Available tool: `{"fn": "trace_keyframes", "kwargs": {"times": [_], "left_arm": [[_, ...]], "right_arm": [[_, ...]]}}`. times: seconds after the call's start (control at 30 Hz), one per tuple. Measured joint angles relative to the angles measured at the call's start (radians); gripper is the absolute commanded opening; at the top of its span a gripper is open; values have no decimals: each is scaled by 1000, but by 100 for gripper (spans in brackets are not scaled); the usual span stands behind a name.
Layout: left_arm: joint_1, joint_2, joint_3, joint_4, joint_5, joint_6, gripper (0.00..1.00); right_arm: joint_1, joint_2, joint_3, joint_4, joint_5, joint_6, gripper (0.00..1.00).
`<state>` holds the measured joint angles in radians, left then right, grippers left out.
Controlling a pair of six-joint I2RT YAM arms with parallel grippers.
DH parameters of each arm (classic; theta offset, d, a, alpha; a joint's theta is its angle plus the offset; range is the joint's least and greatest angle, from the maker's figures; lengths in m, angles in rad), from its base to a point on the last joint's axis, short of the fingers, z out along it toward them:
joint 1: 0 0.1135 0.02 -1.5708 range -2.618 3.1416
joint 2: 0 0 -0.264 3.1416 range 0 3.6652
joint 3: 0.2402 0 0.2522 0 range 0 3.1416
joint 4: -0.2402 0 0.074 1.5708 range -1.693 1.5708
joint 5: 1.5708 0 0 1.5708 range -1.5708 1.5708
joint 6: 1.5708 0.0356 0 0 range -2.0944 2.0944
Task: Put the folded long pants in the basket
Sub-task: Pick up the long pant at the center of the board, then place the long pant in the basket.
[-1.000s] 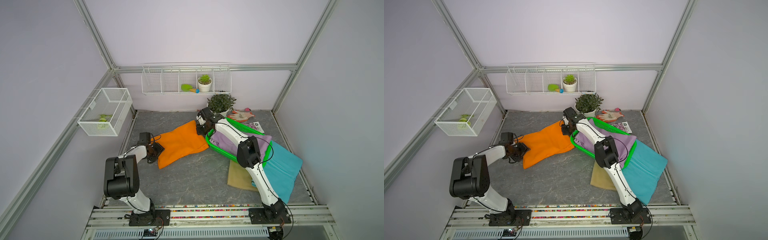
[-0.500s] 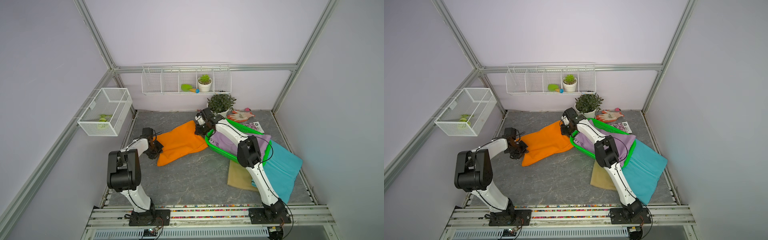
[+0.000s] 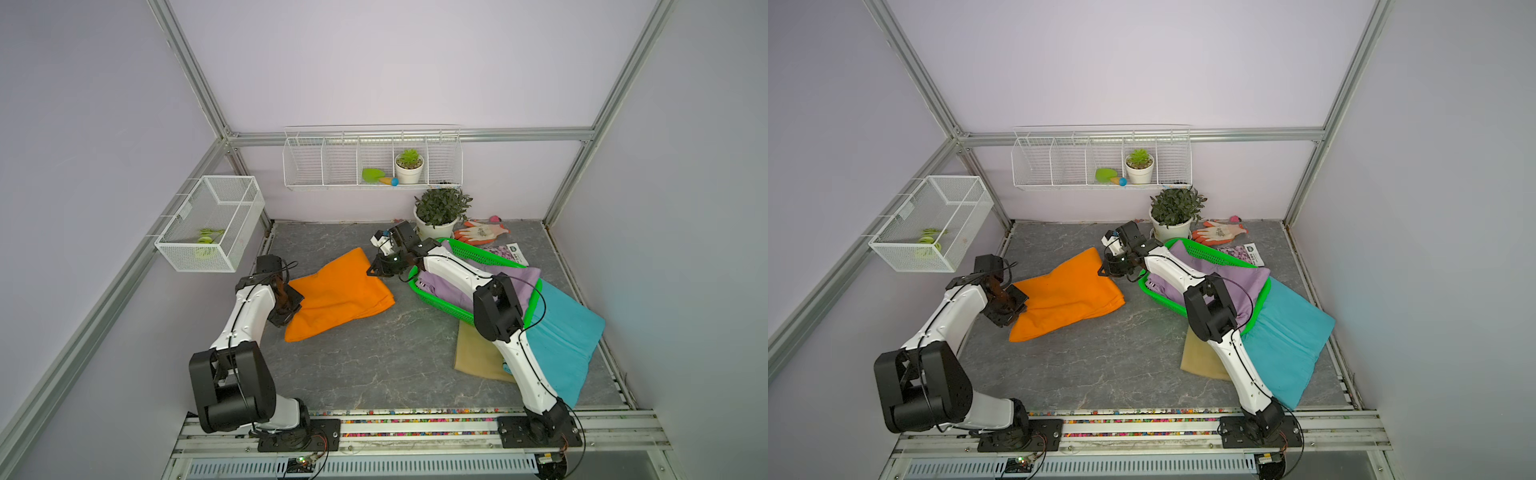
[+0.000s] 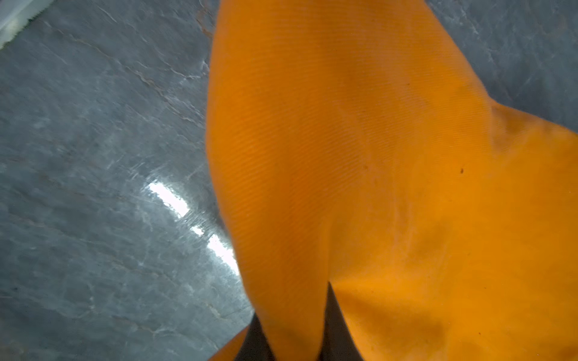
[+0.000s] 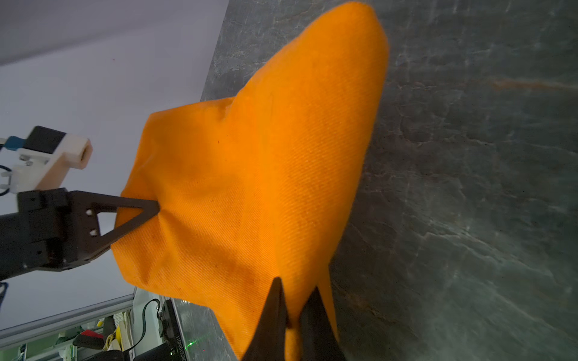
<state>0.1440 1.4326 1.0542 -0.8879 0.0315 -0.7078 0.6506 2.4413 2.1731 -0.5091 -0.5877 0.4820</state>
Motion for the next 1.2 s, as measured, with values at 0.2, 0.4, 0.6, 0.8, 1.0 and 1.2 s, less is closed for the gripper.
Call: {"fn": "trace_keyframes", "kwargs": {"times": [0.2,0.4,0.6,0.8,1.0,1.2], "left_arm": [[0,-111,10,-47,23,23,0],[-2,-266,10,-22,202,60,0],[-152,-263,99,48,331,61,0],[-428,10,357,135,345,60,0],[-582,370,690,123,389,99,0],[-645,669,1010,28,446,143,0]], "right_arm": [[15,-101,-8,-86,72,-17,0],[-19,-426,-185,-134,133,-27,0],[-114,-730,-375,-190,221,-42,0],[-319,-973,-627,-237,346,-31,0],[-496,-1106,-785,-292,415,-5,0],[-552,-1155,-828,-339,507,12,0]]}}
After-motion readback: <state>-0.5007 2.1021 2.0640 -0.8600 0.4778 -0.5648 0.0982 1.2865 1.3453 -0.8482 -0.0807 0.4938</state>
